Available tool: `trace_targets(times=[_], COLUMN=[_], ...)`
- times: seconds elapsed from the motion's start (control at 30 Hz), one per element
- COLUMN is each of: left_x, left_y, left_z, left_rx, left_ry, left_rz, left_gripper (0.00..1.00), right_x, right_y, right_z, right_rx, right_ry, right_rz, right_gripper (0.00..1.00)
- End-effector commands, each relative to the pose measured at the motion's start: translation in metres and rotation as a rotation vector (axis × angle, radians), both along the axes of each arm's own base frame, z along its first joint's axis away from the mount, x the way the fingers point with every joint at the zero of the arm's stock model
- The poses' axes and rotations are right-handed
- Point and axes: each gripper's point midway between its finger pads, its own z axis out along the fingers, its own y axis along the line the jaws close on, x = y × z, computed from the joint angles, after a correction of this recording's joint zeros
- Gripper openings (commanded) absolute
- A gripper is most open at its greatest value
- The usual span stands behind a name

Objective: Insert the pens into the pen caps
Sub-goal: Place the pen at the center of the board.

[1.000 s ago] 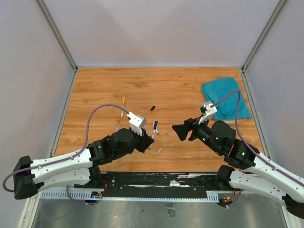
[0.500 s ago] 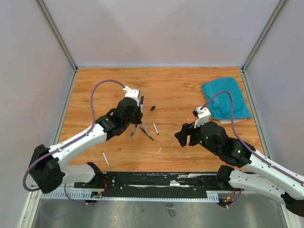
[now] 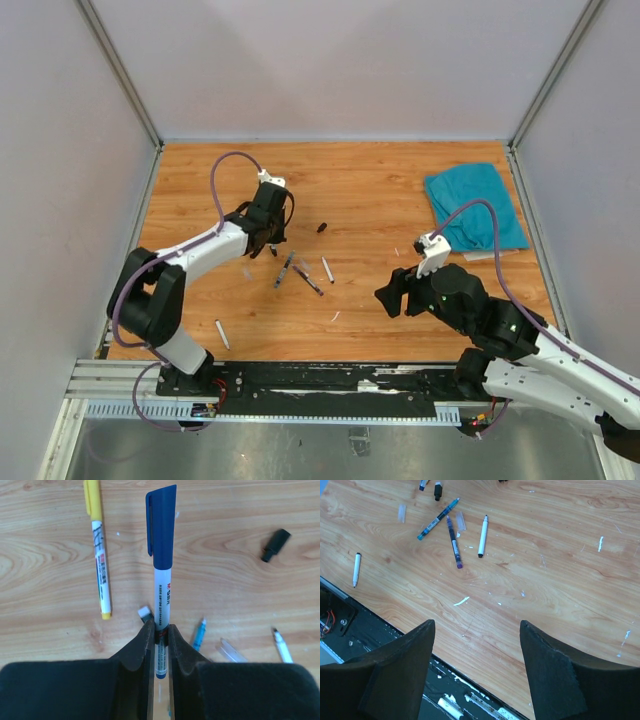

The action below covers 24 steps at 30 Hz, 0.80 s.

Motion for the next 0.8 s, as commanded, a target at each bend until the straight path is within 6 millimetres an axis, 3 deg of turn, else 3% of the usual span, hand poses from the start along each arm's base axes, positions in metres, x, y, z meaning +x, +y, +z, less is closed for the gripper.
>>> trace_targets(times=[0.0, 0.2, 0.57, 0.77], left_x=[0.028, 0.045, 0.058, 0.064], left_y=[0.008, 0.020, 0.032, 0.027], left_z=[0.000, -0.017, -0.040, -0.046], left_rx=[0.040, 0.083, 0.084, 0.062], left_ry=[-0.021, 0.011, 0.063, 0.082], left_rz=[0.010, 0.024, 0.033, 0.016], left_gripper=[0.01, 0.00, 0.01, 0.01], right_x=[-0.004, -0.004, -0.004, -0.005], right_y=[-0.004, -0.007, -0.006, -0.006], right_z=[-0.008, -0.011, -0.021, -0.023], right_rx=[-0.024, -0.044, -0.074, -0.074], right_ry=[0.012, 0.013, 0.032, 0.041], right_rz=[0.005, 0.003, 0.007, 0.005], right_gripper=[0.70, 0.70, 0.70, 0.70])
